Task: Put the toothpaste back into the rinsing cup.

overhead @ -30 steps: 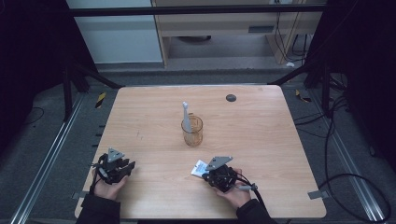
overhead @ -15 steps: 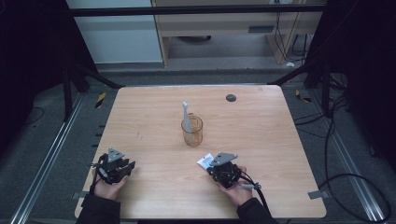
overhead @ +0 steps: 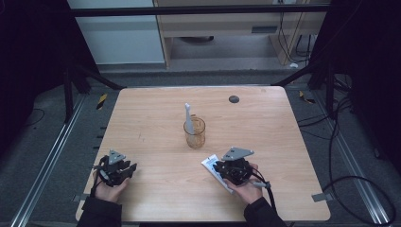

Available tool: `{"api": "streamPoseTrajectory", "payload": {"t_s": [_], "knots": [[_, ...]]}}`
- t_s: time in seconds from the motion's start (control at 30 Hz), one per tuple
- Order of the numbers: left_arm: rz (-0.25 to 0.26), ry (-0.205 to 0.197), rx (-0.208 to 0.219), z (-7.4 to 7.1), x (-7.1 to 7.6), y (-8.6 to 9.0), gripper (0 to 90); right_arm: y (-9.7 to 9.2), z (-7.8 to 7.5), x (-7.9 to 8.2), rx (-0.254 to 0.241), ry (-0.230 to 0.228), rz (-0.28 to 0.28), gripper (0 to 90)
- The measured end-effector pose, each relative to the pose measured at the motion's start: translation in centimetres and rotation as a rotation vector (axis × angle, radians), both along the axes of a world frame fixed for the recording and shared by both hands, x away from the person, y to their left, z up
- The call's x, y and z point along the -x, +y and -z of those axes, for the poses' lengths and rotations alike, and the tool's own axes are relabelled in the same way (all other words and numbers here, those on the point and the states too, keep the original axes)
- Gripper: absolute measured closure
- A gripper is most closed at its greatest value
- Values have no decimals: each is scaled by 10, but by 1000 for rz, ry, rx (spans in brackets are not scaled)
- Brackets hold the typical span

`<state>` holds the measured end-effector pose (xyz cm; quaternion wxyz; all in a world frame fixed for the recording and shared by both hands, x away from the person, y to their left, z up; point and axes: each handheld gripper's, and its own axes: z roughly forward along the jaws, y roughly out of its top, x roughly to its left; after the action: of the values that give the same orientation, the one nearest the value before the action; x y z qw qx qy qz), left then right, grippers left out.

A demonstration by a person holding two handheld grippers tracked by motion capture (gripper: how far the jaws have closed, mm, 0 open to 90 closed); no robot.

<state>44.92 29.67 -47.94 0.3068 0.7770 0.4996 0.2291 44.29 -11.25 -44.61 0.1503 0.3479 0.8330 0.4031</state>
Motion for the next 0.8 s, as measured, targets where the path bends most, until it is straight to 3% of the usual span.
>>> {"api": "streamPoseTrajectory", "payload": {"t_s": [0.1,0.2,0.37,0.43,0.6,0.8], "knots": [[0,3,1,0,0,0,661,-5,-7,-2,10,4,18,680],[-1,5,1,1,-1,0,656,-9,-13,-5,66,16,39,595],[-1,2,-2,1,0,0,648,-9,-14,-13,119,64,63,477],[0,1,-5,1,0,-1,646,-8,-13,-14,127,58,74,465],[3,1,-4,1,-1,-1,641,-5,-8,-17,147,107,74,433],[3,1,-3,1,0,-1,639,-3,-6,-17,153,126,71,424]]}}
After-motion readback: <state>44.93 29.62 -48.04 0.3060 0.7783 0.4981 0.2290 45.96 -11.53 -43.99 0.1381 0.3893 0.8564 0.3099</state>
